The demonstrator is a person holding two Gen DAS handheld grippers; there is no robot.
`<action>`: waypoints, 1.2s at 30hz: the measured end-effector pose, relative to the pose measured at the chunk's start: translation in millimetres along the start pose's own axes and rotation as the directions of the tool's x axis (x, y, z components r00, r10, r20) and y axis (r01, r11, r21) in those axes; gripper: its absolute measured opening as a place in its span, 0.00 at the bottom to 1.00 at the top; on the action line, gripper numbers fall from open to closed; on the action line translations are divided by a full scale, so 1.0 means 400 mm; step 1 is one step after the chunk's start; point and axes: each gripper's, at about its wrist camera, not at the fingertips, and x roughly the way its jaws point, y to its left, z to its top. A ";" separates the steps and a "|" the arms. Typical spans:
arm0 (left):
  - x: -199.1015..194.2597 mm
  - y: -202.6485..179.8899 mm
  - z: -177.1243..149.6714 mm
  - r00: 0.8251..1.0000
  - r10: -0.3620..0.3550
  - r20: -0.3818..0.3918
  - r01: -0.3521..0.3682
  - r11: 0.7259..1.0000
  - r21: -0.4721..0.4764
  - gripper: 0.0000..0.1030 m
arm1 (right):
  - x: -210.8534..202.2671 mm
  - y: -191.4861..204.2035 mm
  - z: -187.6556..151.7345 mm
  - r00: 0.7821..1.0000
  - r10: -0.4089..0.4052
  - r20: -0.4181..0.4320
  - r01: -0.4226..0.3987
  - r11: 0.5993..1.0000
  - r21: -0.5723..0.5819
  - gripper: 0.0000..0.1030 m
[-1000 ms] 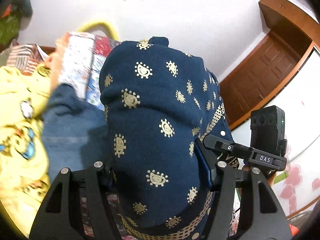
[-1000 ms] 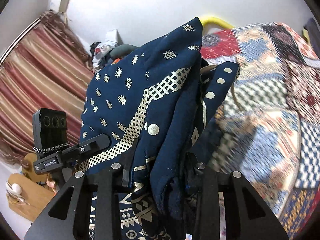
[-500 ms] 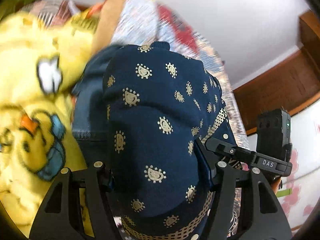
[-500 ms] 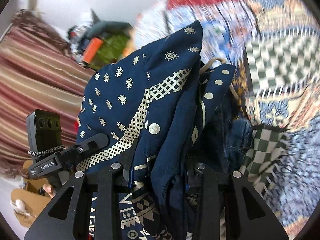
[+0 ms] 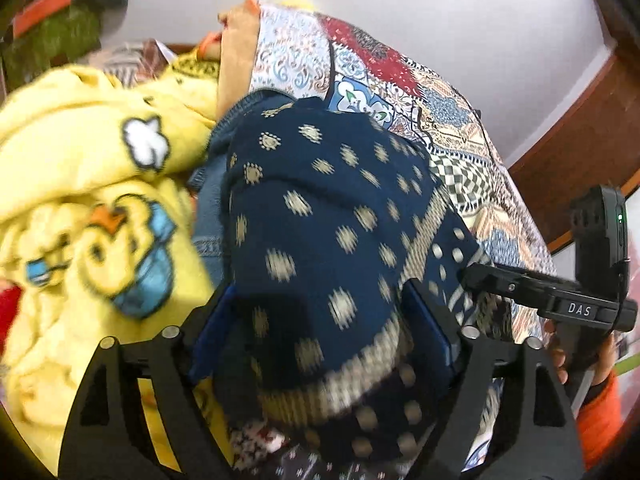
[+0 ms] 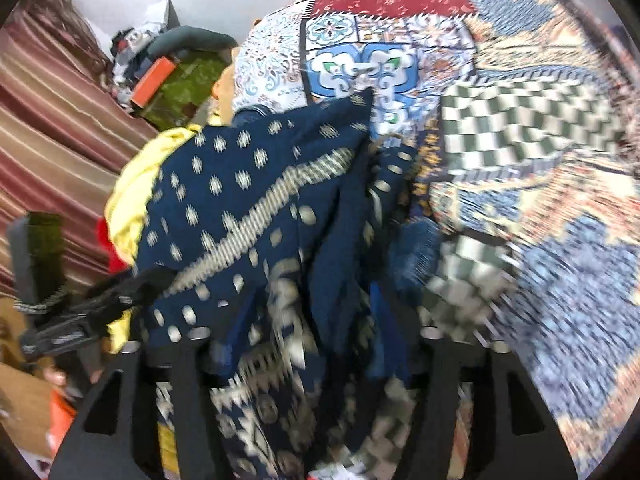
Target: Fold large clothes
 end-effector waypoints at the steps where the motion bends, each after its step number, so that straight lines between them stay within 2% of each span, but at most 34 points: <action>1: -0.012 -0.011 -0.017 1.000 0.002 -0.011 -0.002 1.000 0.015 0.85 | 0.003 0.003 0.002 0.999 -0.032 0.000 0.032 0.999 -0.013 0.59; 3: -0.024 -0.025 -0.049 1.000 0.013 -0.023 -0.012 0.999 0.039 0.87 | -0.002 0.016 -0.025 0.996 -0.090 -0.007 0.089 0.994 -0.065 0.59; 7: -0.064 -0.062 -0.132 0.994 0.112 0.010 -0.112 0.991 0.075 0.88 | -0.036 0.031 -0.092 0.986 -0.169 -0.003 0.167 0.975 -0.145 0.59; 10: -0.092 -0.066 -0.177 0.993 0.120 0.002 -0.120 0.991 0.053 0.88 | -0.076 0.048 -0.132 0.983 -0.185 0.020 0.185 0.968 -0.169 0.59; 13: -0.142 -0.093 -0.210 0.988 0.151 0.013 -0.152 0.985 0.081 0.87 | -0.140 0.068 -0.150 0.983 -0.170 0.072 0.180 0.969 -0.169 0.59; 15: -0.193 -0.119 -0.221 0.984 0.169 0.056 -0.173 0.980 0.094 0.87 | -0.196 0.088 -0.167 0.981 -0.152 0.119 0.171 0.971 -0.170 0.59; 18: -0.300 -0.170 -0.226 0.974 0.172 0.150 -0.190 0.974 0.120 0.87 | -0.315 0.138 -0.183 0.967 -0.116 0.228 0.157 0.972 -0.173 0.59; 21: -0.440 -0.238 -0.225 0.946 0.149 0.288 -0.195 0.971 0.138 0.87 | -0.442 0.197 -0.198 0.935 -0.074 0.346 0.146 0.971 -0.188 0.59; 24: -0.592 -0.310 -0.237 0.897 0.103 0.431 -0.189 0.969 0.161 0.87 | -0.569 0.265 -0.231 0.886 -0.033 0.462 0.150 0.964 -0.219 0.59; 26: -0.693 -0.356 -0.259 0.844 0.076 0.531 -0.196 0.965 0.173 0.87 | -0.643 0.312 -0.261 0.844 0.000 0.536 0.156 0.956 -0.247 0.59; 27: -0.739 -0.378 -0.273 0.817 0.059 0.573 -0.198 0.963 0.182 0.87 | -0.684 0.337 -0.284 0.816 0.017 0.578 0.165 0.951 -0.260 0.59; 30: -0.834 -0.434 -0.315 0.745 0.039 0.665 -0.227 0.954 0.198 0.87 | -0.759 0.392 -0.343 0.746 0.063 0.663 0.178 0.940 -0.290 0.59; 31: -0.867 -0.456 -0.340 0.710 0.038 0.704 -0.247 0.949 0.197 0.87 | -0.776 0.406 -0.362 0.725 0.076 0.684 0.180 0.938 -0.295 0.59; 34: -0.919 -0.496 -0.395 0.652 0.019 0.758 -0.263 0.943 0.203 0.87 | -0.820 0.438 -0.418 0.668 0.100 0.737 0.188 0.936 -0.298 0.59; 36: -0.937 -0.514 -0.426 0.620 0.023 0.785 -0.280 0.940 0.194 0.87 | -0.837 0.455 -0.448 0.639 0.106 0.762 0.200 0.933 -0.298 0.59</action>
